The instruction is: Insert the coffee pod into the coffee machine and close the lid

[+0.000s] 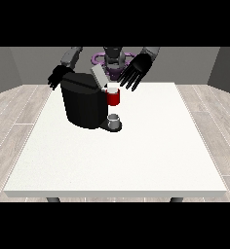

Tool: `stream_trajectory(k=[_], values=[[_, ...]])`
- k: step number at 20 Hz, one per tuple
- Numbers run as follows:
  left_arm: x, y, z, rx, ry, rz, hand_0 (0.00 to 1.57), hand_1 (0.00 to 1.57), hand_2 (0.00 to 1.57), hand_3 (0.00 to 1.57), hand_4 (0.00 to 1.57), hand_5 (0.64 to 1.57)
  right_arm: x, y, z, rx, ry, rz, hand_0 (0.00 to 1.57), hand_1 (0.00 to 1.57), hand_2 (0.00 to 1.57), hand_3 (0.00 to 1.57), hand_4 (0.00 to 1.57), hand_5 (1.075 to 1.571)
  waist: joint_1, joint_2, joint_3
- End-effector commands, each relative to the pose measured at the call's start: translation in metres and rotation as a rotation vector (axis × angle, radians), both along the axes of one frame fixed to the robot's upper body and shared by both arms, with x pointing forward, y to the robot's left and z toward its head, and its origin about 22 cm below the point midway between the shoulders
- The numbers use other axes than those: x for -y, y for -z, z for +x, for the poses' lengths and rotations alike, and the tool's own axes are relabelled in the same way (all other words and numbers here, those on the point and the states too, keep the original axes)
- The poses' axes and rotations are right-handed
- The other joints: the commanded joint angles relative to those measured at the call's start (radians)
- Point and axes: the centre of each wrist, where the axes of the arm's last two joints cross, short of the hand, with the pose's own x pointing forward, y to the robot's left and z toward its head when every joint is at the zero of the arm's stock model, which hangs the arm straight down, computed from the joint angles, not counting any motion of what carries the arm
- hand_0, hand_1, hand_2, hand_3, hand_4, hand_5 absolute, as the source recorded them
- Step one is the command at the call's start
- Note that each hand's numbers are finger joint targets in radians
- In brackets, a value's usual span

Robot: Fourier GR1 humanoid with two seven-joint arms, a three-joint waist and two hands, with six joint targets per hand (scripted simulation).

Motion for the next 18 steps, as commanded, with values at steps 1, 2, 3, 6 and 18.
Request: stream_trajectory(k=[1,2,3,6,18], values=[[0.021,0.012,-0.002,-0.034,0.035,-0.056,0.00,0.00,0.00,0.00,0.00,1.571,0.018,0.007,0.005,-0.038,0.051,0.004,0.00,0.00,0.00,0.00,0.41,1.571,0.062,-0.034,0.0000],[0.002,0.018,-0.003,-0.061,0.020,-0.083,0.00,0.00,0.00,0.00,0.00,1.571,0.012,0.014,-0.007,-0.066,0.038,0.011,0.00,0.00,0.00,0.00,0.36,1.571,0.048,-0.071,-0.0003],[-0.002,0.032,-0.006,-0.055,0.018,-0.117,0.00,0.00,0.00,0.00,0.00,1.571,0.018,0.027,-0.016,-0.059,0.056,0.027,0.00,0.00,0.00,0.00,0.39,1.571,0.059,-0.065,-0.0002],[0.002,0.060,-0.010,-0.123,0.003,-0.374,0.00,0.00,0.00,0.00,0.00,1.571,0.037,0.034,-0.025,-0.106,0.109,0.044,0.00,0.00,0.00,0.00,0.38,1.571,0.110,-0.148,-0.0007],[0.002,0.209,-0.075,-0.341,-0.066,-0.847,0.00,0.00,0.00,0.00,0.19,1.571,0.067,0.058,-0.070,-0.220,0.168,-0.005,0.00,0.00,0.00,0.00,0.49,1.571,0.234,-0.395,-0.0006]])
